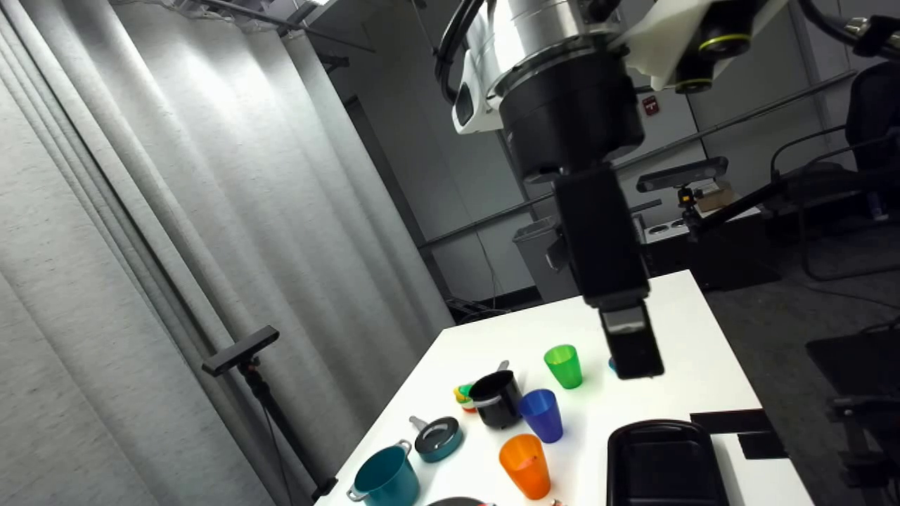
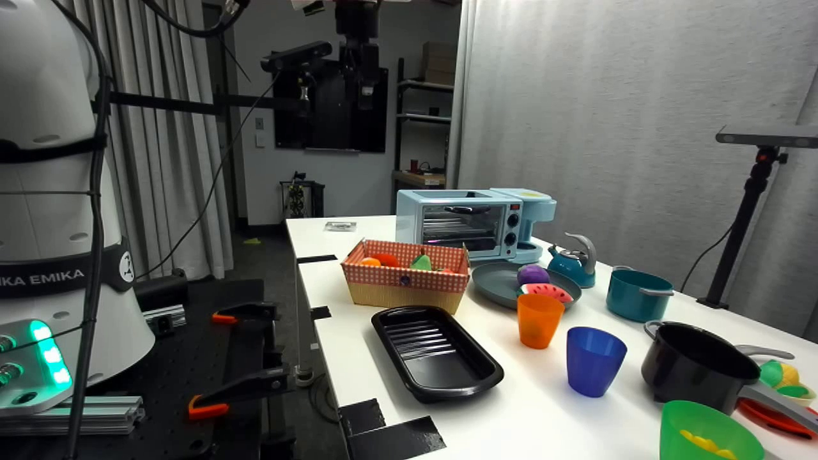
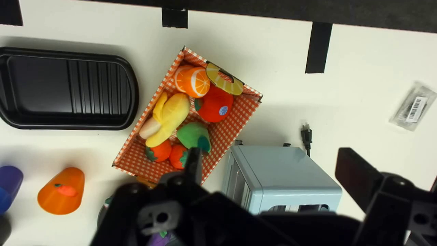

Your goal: Take the green pear out of the basket and put it on the grey plate, pick up the watermelon from the top of the orange cup and put it in the basket

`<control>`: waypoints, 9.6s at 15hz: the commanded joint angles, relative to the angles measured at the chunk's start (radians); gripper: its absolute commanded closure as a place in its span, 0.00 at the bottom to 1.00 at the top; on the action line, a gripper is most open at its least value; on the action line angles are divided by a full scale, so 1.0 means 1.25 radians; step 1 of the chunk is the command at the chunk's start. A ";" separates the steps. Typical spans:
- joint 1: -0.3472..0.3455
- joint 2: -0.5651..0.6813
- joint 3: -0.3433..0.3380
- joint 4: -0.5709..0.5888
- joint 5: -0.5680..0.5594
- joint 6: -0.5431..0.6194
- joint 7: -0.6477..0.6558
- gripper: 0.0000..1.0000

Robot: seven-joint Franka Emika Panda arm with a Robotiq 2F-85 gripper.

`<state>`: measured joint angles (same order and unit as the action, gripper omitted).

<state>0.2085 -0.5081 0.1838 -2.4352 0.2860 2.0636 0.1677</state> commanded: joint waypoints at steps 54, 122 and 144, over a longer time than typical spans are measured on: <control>-0.011 0.369 -0.001 0.000 -0.181 0.175 -0.321 0.00; -0.042 0.937 0.002 0.426 -0.258 0.307 -0.418 0.11; -0.009 0.827 -0.008 0.400 -0.273 0.237 -0.324 0.96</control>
<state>0.1817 0.5908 0.1812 -1.9188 -0.0185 2.4063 -0.2969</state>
